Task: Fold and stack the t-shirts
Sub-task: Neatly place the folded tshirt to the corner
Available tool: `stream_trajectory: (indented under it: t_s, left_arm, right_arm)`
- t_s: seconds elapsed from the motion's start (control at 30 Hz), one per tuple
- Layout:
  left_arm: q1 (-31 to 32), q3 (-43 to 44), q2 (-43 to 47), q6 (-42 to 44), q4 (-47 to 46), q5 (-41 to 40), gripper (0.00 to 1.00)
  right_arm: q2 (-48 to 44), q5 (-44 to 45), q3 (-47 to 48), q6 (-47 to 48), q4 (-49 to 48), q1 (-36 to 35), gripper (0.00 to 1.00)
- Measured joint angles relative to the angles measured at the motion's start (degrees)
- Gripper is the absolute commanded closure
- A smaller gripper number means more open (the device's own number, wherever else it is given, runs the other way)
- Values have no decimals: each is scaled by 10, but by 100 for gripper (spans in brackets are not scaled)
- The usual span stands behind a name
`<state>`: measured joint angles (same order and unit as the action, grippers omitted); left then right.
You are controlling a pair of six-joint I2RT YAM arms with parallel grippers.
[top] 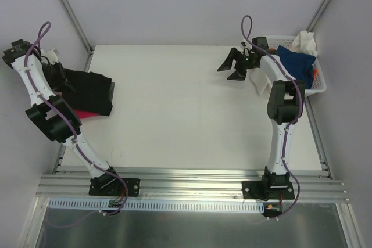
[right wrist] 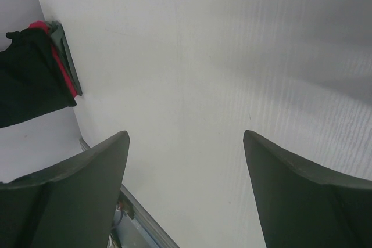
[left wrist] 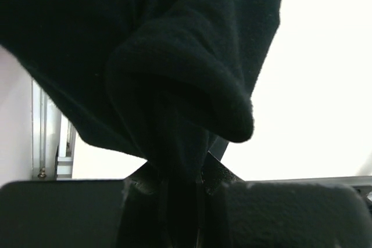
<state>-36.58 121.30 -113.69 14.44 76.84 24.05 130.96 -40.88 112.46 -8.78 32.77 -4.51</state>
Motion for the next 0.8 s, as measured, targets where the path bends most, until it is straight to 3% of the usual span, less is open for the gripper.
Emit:
stream_trajectory:
  t_s: [0.1, 0.13, 0.17, 0.2, 0.27, 0.3, 0.33, 0.6, 0.7, 0.8]
  left_arm:
    - [14, 3, -30, -1, -6, -28, 93]
    - [21, 3, -42, -1, -10, -39, 81]
    - [27, 4, -53, -2, -16, -53, 63]
    - [33, 4, -63, -2, -23, -68, 33]
    - [46, 4, -77, -12, -33, -95, 20]
    - [52, 6, -81, -14, -38, -109, 5]
    - [59, 9, -83, -16, -43, -121, 1]
    - [143, 62, -85, -17, -85, -237, 1]
    - [218, 81, -77, 0, -120, -312, 1]
    - [304, 106, -72, 37, -186, -403, 1]
  right_arm:
    - [0, 0, -2, 0, 0, 0, 16]
    - [0, 0, -3, 0, 0, -1, 16]
    - [0, 0, -5, 1, 0, -2, 16]
    - [0, 1, -7, 1, 1, -2, 16]
    - [0, 1, -11, 2, 0, -3, 16]
    - [0, 1, -13, 4, 0, -4, 16]
    - [0, 2, -16, 5, 0, -4, 16]
    - [-3, 19, -25, 28, 11, -6, 13]
    - [-11, 41, -17, 61, 37, -5, 10]
    - [-30, 61, -12, 96, 57, -2, 0]
